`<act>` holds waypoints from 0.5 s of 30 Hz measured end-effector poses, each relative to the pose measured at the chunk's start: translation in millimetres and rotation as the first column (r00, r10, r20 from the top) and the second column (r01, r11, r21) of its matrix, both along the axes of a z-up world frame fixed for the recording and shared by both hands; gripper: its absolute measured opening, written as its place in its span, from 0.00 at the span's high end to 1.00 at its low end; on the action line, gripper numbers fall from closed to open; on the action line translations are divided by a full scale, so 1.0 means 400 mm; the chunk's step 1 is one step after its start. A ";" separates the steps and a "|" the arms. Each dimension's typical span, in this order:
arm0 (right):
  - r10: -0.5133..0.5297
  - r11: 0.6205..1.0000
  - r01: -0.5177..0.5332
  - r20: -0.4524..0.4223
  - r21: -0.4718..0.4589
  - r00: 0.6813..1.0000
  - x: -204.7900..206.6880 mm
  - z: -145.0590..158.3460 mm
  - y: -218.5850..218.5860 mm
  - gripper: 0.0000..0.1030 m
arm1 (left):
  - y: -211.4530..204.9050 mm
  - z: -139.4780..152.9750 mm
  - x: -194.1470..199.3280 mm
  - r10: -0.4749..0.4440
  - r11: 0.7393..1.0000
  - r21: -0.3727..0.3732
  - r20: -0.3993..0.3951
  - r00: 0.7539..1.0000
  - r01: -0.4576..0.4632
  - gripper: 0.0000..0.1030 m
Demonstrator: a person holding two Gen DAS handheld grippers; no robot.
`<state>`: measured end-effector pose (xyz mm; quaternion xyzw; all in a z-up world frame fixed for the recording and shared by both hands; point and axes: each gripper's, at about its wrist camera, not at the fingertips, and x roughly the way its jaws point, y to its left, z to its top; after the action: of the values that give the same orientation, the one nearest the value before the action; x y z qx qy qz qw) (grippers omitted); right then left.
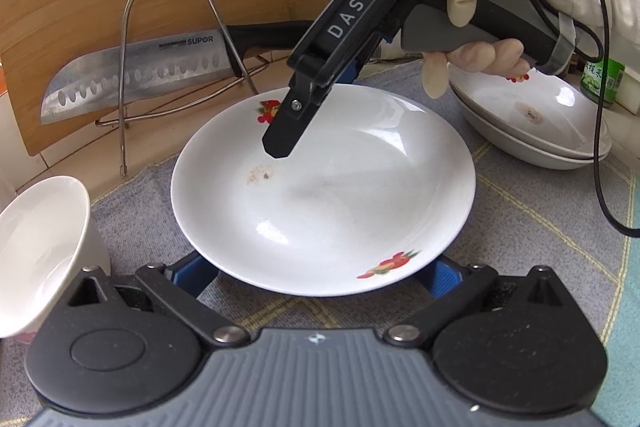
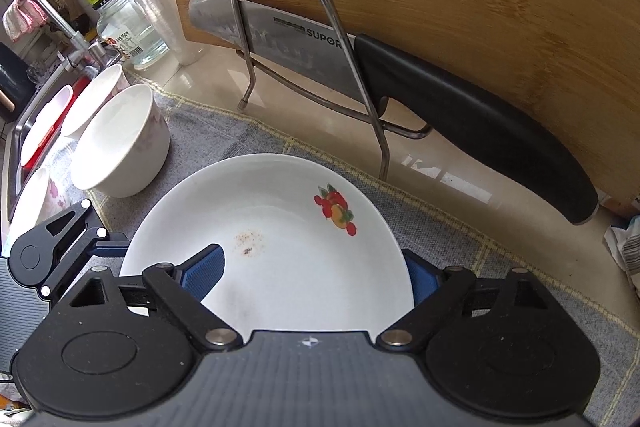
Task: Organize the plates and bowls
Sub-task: 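Lift the spotted plate with the right tool and carry it toward the stack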
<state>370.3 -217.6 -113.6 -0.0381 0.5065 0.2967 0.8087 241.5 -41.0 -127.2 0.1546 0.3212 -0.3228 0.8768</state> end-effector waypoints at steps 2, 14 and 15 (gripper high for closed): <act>-0.001 1.000 0.001 0.002 -0.002 1.000 0.000 0.001 0.000 0.08 | -0.001 0.001 -0.003 0.001 1.000 0.000 0.001 1.000 -0.001 0.00; 0.006 1.000 -0.006 0.002 -0.006 1.000 -0.025 0.009 0.005 0.08 | -0.003 0.010 -0.012 0.013 1.000 0.027 0.009 1.000 -0.014 0.00; 0.007 1.000 -0.007 0.002 -0.002 1.000 -0.027 0.011 0.006 0.08 | -0.002 0.011 -0.014 0.013 0.999 0.030 0.010 1.000 -0.013 0.00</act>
<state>359.5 -215.4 -109.2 -0.0409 0.5060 0.2988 0.8081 236.0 -41.9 -123.0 0.1671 0.3228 -0.3117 0.8779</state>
